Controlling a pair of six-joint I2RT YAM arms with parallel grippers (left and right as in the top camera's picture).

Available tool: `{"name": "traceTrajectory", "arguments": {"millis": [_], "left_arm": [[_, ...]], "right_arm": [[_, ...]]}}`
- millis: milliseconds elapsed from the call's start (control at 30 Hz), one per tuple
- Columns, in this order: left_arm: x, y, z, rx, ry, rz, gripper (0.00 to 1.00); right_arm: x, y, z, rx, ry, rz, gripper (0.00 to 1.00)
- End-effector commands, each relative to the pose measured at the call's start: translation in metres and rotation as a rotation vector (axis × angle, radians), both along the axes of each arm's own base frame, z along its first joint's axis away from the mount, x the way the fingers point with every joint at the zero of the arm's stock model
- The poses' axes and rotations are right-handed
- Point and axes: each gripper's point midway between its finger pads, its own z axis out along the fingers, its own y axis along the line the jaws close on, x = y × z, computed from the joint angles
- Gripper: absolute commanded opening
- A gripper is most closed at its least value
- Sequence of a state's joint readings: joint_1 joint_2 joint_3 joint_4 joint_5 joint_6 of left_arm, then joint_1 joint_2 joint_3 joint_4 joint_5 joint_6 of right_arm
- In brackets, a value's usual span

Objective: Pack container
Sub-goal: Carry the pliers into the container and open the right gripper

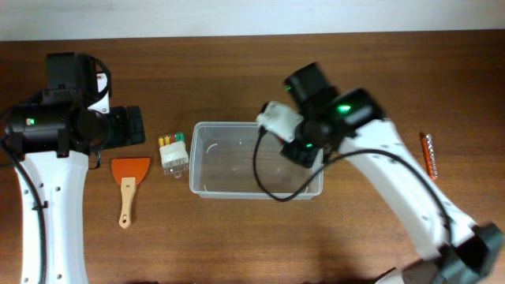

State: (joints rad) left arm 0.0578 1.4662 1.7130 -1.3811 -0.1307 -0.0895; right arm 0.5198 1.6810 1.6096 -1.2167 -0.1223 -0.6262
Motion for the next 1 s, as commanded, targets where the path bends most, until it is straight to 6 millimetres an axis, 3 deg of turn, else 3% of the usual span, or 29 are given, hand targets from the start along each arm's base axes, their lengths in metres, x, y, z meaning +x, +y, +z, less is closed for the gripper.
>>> {"name": "traceTrajectory", "arguments": {"millis": [0, 167, 333, 400, 533, 667, 767, 867, 967], "left_arm": [[-0.001, 0.001, 0.005, 0.005, -0.013, -0.012, 0.99], [-0.001, 0.001, 0.005, 0.005, -0.013, -0.012, 0.99], [-0.001, 0.001, 0.005, 0.005, -0.013, -0.012, 0.99], [-0.001, 0.001, 0.005, 0.005, -0.013, -0.012, 0.99], [-0.001, 0.001, 0.005, 0.005, -0.013, -0.012, 0.99], [-0.001, 0.001, 0.005, 0.005, -0.013, -0.012, 0.99], [-0.001, 0.001, 0.005, 0.005, -0.013, -0.012, 0.99], [-0.001, 0.001, 0.005, 0.005, -0.013, -0.012, 0.99], [-0.001, 0.001, 0.005, 0.005, -0.013, -0.012, 0.99]], "right_arm": [[-0.013, 0.014, -0.052, -0.064, 0.113, 0.117, 0.04], [-0.025, 0.021, -0.106, -0.128, 0.264, 0.119, 0.04], [-0.021, 0.026, -0.135, -0.139, 0.315, 0.106, 0.10], [-0.018, 0.028, -0.142, -0.136, 0.314, 0.093, 0.21], [-0.016, 0.029, -0.144, -0.134, 0.309, 0.093, 0.56], [-0.015, 0.026, -0.143, -0.154, 0.299, 0.089, 0.60], [-0.008, 0.022, -0.124, -0.175, 0.276, 0.025, 0.60], [0.018, 0.011, -0.059, -0.171, 0.161, -0.120, 0.60], [0.044, -0.016, 0.027, -0.101, -0.005, -0.286, 0.65]]}}
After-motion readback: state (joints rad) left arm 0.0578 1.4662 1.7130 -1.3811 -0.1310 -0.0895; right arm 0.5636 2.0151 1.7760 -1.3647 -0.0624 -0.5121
